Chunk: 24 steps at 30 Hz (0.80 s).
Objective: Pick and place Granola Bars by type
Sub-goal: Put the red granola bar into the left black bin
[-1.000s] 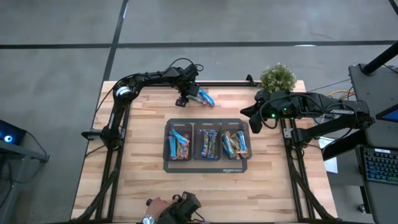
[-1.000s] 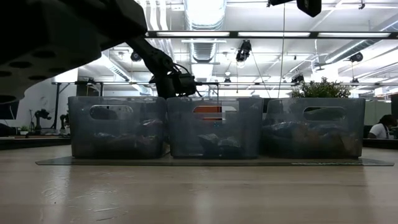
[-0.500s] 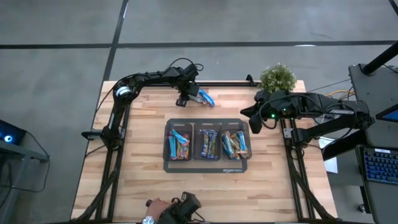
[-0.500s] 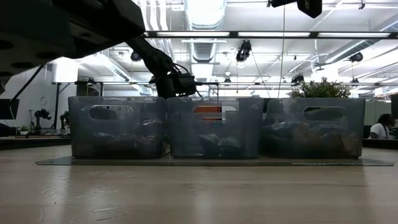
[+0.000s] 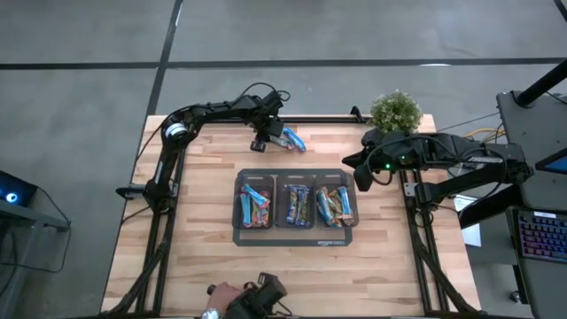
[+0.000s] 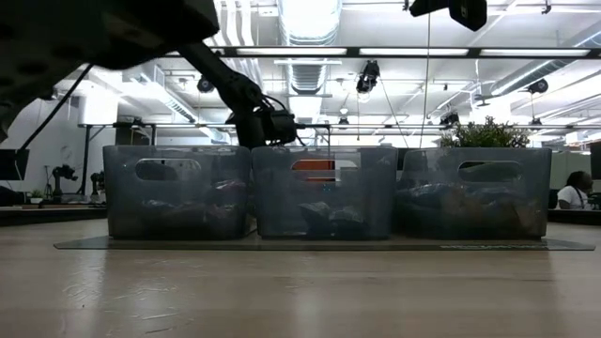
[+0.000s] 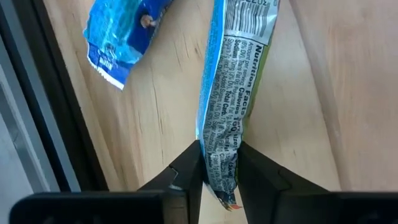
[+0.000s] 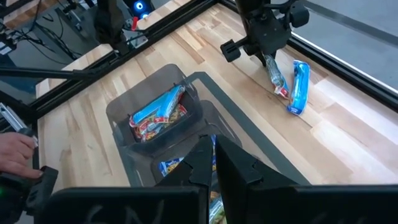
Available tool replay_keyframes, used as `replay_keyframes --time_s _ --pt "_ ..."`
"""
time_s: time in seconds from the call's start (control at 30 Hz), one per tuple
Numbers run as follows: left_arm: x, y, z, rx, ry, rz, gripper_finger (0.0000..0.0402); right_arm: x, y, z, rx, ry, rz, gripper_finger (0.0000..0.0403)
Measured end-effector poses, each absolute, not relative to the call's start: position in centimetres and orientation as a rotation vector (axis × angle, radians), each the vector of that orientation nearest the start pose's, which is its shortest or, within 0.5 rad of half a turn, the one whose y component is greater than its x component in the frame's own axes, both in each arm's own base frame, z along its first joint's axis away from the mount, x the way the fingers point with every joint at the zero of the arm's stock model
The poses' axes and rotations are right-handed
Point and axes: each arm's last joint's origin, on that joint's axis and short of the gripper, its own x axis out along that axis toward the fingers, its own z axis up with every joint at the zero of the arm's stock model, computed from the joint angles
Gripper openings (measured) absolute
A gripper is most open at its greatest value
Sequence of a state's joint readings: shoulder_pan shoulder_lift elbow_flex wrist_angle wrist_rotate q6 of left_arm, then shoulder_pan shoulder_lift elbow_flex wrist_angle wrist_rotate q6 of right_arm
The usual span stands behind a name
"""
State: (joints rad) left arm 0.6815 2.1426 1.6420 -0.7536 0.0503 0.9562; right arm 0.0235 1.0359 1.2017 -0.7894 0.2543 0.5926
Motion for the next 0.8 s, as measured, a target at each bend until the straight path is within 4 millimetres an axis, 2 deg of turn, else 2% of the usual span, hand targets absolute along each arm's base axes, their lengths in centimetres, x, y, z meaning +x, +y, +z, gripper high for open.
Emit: replay_keyframes --time_s 0.37,0.6,0.8 --pt "34.3 27.5 19.2 0.343 1.309 -0.051 0.007 19.5 -0.3 37.3 0.486 0.536 -0.4 0.0013" --pt "33.9 26.6 20.6 0.283 1.374 -0.093 0.007 19.5 -0.3 37.3 0.483 0.537 -0.399 0.0013" --pt "34.0 25.8 22.6 0.213 1.413 -0.086 0.007 19.5 -0.3 37.3 0.481 0.537 -0.399 0.0013"
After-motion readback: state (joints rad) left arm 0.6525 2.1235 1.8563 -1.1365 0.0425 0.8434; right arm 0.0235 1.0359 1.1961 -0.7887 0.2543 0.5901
